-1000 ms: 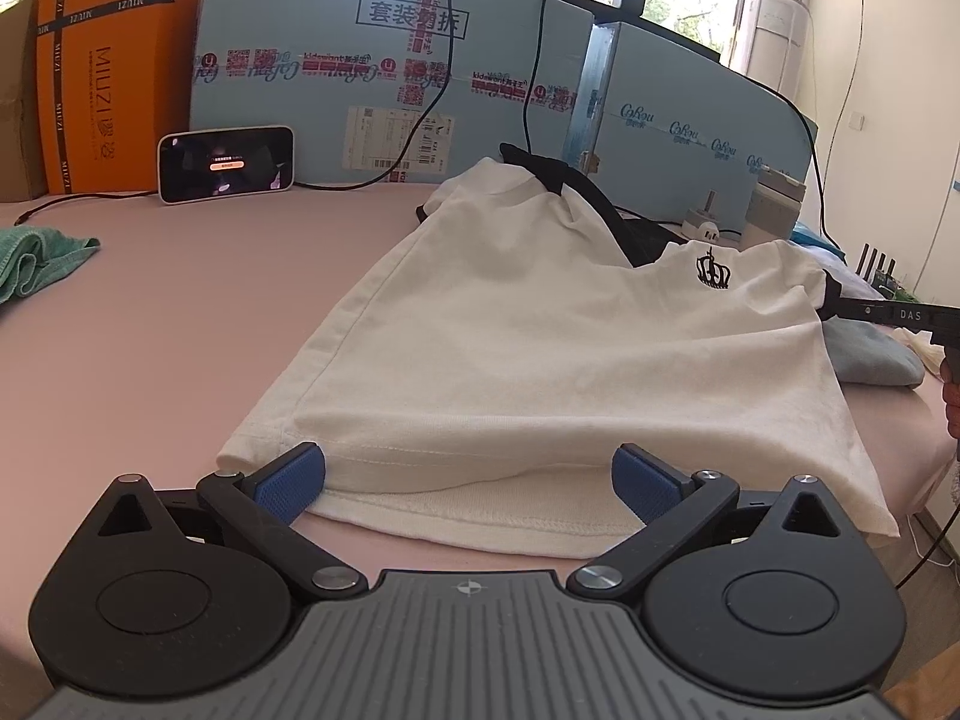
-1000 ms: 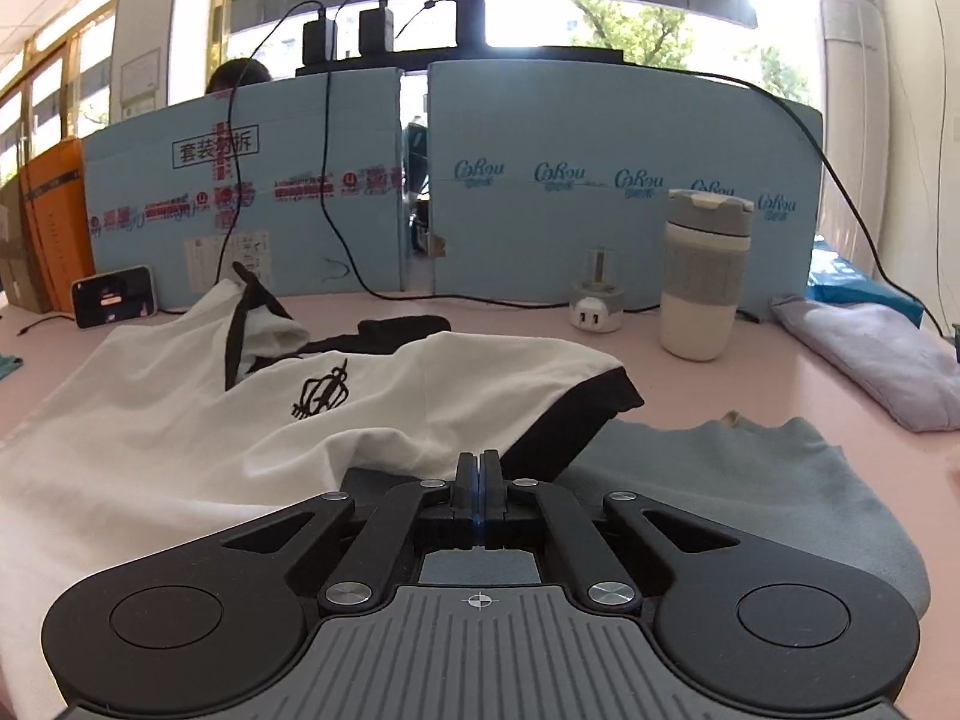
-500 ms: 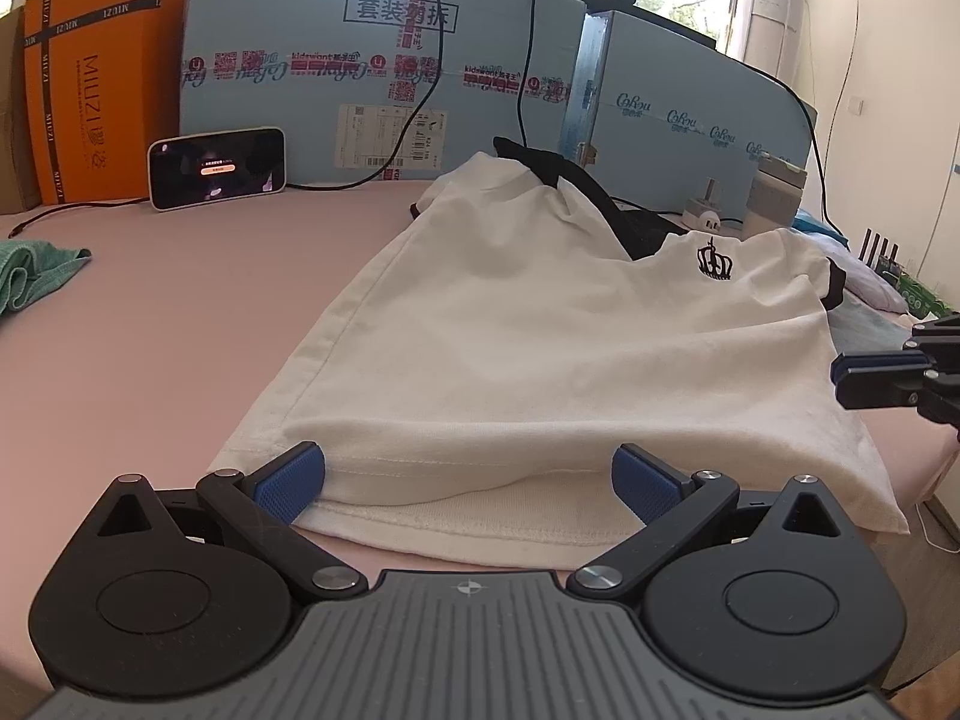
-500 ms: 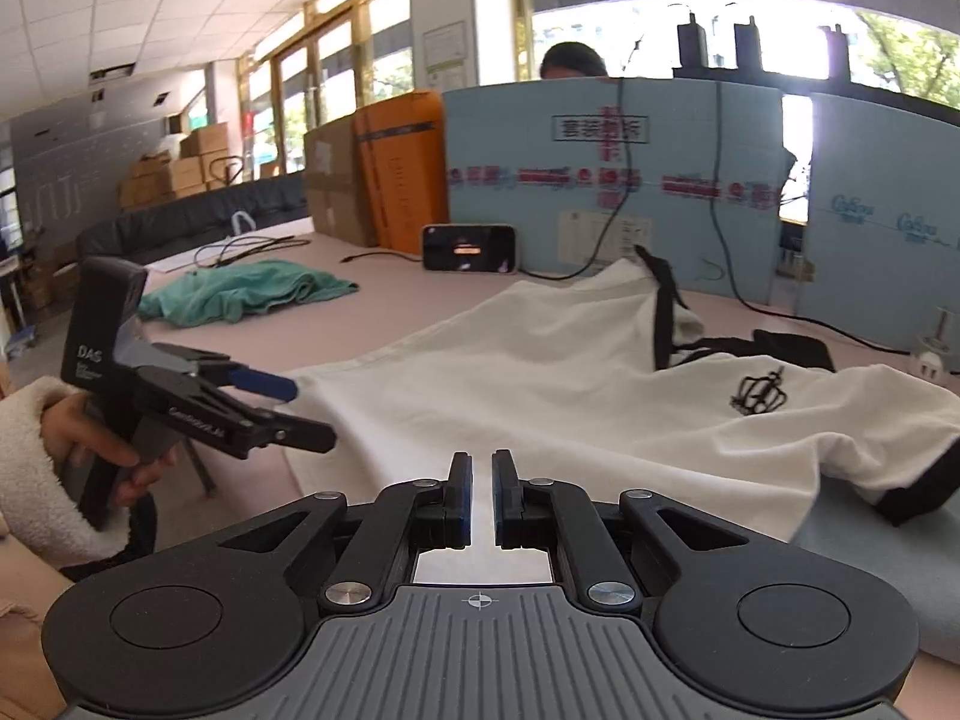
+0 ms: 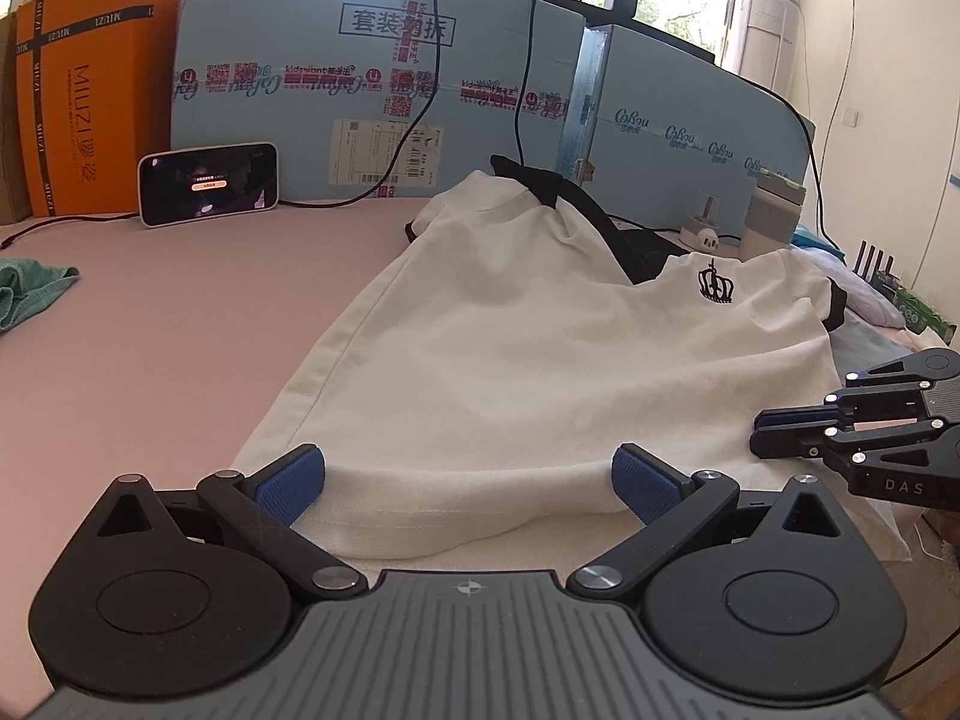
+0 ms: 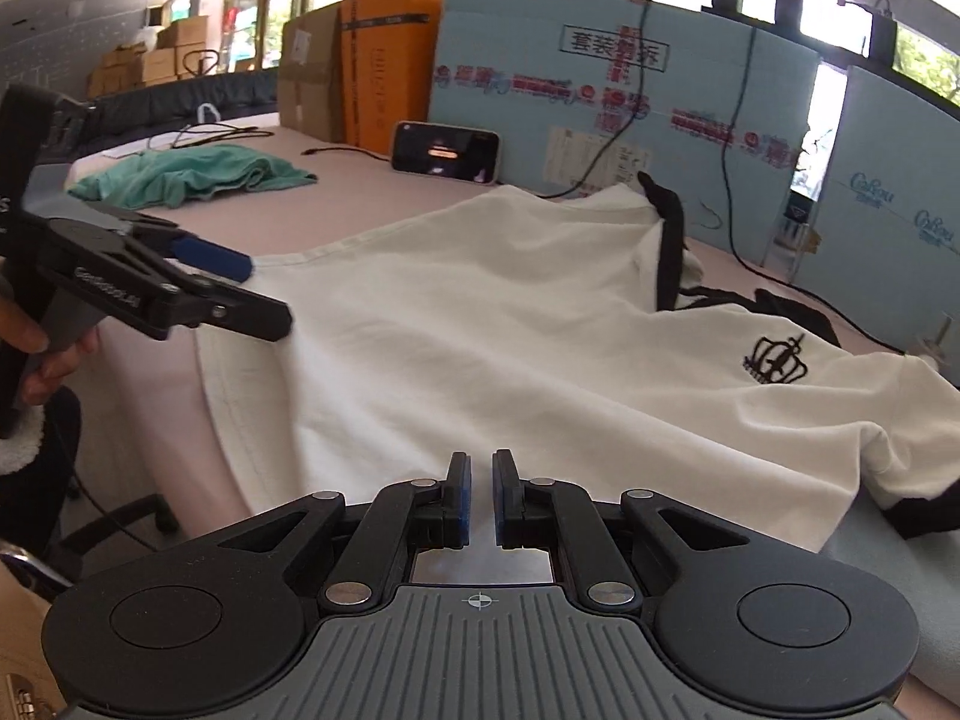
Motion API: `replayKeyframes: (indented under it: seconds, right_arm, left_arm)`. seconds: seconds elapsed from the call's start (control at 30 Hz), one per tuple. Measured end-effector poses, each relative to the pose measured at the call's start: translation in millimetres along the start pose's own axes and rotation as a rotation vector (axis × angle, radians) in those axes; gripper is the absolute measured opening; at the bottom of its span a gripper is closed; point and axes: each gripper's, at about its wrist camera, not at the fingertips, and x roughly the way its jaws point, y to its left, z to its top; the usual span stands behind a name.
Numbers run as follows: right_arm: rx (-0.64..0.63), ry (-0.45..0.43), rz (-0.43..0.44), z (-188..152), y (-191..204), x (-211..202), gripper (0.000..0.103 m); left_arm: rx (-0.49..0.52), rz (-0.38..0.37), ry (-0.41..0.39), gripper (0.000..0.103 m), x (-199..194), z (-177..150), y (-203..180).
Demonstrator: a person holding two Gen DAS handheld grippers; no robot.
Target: Fold clothes
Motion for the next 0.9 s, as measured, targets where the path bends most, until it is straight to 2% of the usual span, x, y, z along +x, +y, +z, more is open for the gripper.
replayKeyframes:
  seconds: [0.07,0.17,0.23,0.27,0.3,0.33,0.43,0.5,0.6,0.63,0.67,0.7,0.8,0.9]
  right_arm:
    - [0.046,-0.004,0.027,-1.2,-8.6,-2.2,0.010]
    - [0.049,-0.042,0.145,-0.5,-2.5,-16.5,0.011]
    - [0.012,-0.070,0.203,2.7,11.4,-23.8,0.030]
    - [-0.013,-0.085,0.207,3.7,19.0,-26.8,0.059]
    - [-0.048,-0.103,0.196,3.7,26.7,-29.5,0.079]
    - [-0.091,-0.119,0.180,3.0,34.3,-31.1,0.079]
    - [-0.163,-0.104,0.167,2.4,46.5,-26.0,0.073]
    - [-0.159,-0.071,0.164,2.5,47.4,-17.7,0.052]
    - [-0.146,-0.026,0.157,0.5,42.7,-5.3,0.027]
    - [-0.148,-0.027,0.155,-0.2,41.3,-4.8,0.023]
    - [-0.141,-0.031,0.148,0.5,39.2,-5.6,0.007]
    - [-0.126,-0.038,0.144,1.6,35.9,-6.7,0.002]
    - [-0.006,-0.069,0.171,8.7,15.3,-11.1,0.002]
    - [0.129,-0.062,0.197,13.2,-9.6,-5.9,0.003]
  left_arm:
    - [-0.015,0.016,0.001,0.103,0.9,-0.6,4.6]
    - [-0.038,0.031,0.004,0.103,4.1,-0.6,10.2]
    - [-0.033,0.036,0.003,0.103,5.3,-0.1,9.4]
    - [-0.028,0.039,0.003,0.103,5.8,0.0,8.5]
    - [-0.023,0.042,0.004,0.103,6.1,-0.2,7.6]
    - [-0.021,0.043,0.006,0.103,6.5,-0.4,7.1]
    - [-0.021,0.041,0.006,0.103,6.4,-0.7,7.5]
    - [-0.025,0.039,0.004,0.103,6.0,-0.8,8.3]
    - [-0.029,0.035,0.001,0.103,5.4,-0.9,9.1]
    - [-0.029,0.035,0.000,0.103,5.0,-0.9,9.1]
    - [-0.029,0.034,-0.001,0.103,4.6,-0.8,9.2]
    - [-0.030,0.033,-0.003,0.103,4.0,-0.8,9.2]
    - [-0.032,0.033,-0.010,0.103,2.4,-0.6,8.9]
    - [-0.026,0.046,-0.009,0.103,2.1,-0.6,8.9]
